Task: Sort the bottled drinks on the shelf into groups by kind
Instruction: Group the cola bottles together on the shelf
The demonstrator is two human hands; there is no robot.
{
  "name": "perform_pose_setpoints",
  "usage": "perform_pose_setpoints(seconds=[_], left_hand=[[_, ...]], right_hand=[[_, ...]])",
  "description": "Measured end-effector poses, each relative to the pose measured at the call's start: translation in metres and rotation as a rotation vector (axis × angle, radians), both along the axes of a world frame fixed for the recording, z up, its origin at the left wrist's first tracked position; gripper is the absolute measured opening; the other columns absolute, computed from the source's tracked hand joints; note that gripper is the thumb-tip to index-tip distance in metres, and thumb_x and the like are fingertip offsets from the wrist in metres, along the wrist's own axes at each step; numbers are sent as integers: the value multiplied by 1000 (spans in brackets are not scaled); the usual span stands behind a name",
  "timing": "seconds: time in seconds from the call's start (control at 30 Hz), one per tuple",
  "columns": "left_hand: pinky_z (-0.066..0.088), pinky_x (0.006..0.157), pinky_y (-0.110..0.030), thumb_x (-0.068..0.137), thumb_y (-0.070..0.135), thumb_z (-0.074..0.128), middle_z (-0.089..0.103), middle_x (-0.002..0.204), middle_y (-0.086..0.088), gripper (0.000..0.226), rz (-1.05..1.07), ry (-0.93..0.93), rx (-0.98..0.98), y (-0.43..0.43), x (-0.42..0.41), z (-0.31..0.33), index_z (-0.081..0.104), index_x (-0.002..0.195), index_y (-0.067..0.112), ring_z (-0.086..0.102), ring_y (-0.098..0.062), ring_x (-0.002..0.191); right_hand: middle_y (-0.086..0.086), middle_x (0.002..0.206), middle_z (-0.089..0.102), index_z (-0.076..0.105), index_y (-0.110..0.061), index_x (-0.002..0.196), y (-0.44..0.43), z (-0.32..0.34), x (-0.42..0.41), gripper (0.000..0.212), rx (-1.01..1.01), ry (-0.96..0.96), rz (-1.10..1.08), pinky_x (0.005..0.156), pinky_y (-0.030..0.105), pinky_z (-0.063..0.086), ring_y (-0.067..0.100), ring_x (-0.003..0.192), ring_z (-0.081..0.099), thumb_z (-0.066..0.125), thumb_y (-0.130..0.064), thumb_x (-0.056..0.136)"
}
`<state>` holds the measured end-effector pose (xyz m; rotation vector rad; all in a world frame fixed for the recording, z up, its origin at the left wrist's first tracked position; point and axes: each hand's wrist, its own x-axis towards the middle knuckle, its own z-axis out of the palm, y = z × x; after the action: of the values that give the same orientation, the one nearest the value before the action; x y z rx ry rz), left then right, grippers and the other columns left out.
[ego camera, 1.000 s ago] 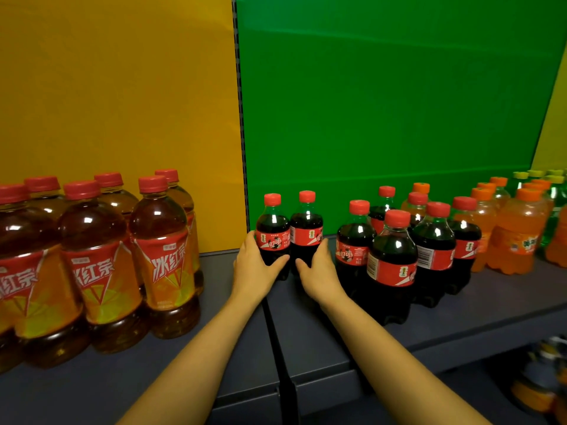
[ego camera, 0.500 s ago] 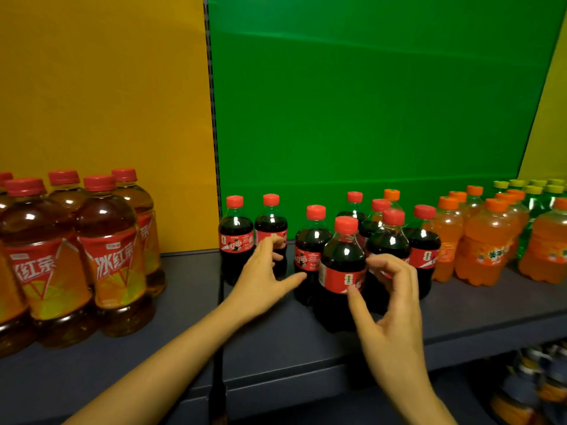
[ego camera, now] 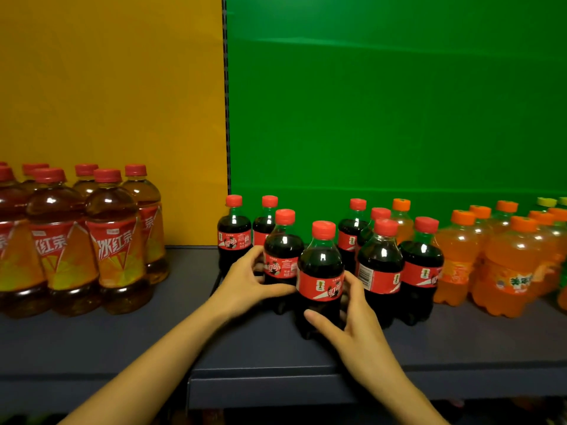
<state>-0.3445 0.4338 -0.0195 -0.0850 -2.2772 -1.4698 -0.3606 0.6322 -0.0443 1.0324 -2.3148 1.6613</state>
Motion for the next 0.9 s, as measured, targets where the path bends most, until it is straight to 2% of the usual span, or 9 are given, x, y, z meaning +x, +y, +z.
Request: perform_pose_setpoints(seconds=[0.1,0.23,0.4,0.5,0.67,0.8,0.9], left_hand=[[49,78,-12,59,19,86,67,104,4,63,123,55,-10,-8,12,-5,54,113,23,64,1,93],[51,85,-26,43,48,82,67,106,7,78,250,81,-7,-17,23,-8,54,113,29,64,-6,97],[53,87,-32,48,37,89,68,102,7,70,321,88,-16,-28,33,-8,56,108,26,64,-7,95],[52,85,-29,54,28,87,65,101,10,65,364,105,-33,-31,37,-7,54,109,22,62,-6,95],[46,75,-15,59,30,84,60,105,11,67,380,133,-94,-31,39,-9,48,115,23,57,-1,96],[41,72,-5,61,33,83,57,110,12,66,377,134,-119,-33,37,-12,43,113,27,52,8,97],[40,71,-4,61,32,83,57,112,10,67,376,133,-116,-35,35,-13,42,114,28,51,8,96]], right_hand=[[-20,134,41,18,-52,122,-9,1,-9,71,14,9,8,109,32,37,-1,127,40,70,-35,77],[-9,141,41,24,-31,139,-24,5,-22,77,28,-1,27,109,38,36,6,130,40,71,-33,78],[-5,139,43,27,-22,139,-46,16,-31,76,21,13,11,108,33,36,11,129,41,72,-26,78],[-3,139,42,28,-19,139,-58,17,-32,76,28,19,-6,106,28,34,12,128,41,72,-25,78],[-1,135,42,30,-17,137,-73,11,-27,72,38,32,-42,98,19,33,10,124,41,72,-26,79],[-5,133,40,28,-20,138,-80,8,-23,73,44,64,-69,98,21,34,7,120,41,70,-31,79],[-7,132,39,26,-22,139,-81,8,-22,74,59,72,-77,99,20,34,6,120,41,69,-33,80]])
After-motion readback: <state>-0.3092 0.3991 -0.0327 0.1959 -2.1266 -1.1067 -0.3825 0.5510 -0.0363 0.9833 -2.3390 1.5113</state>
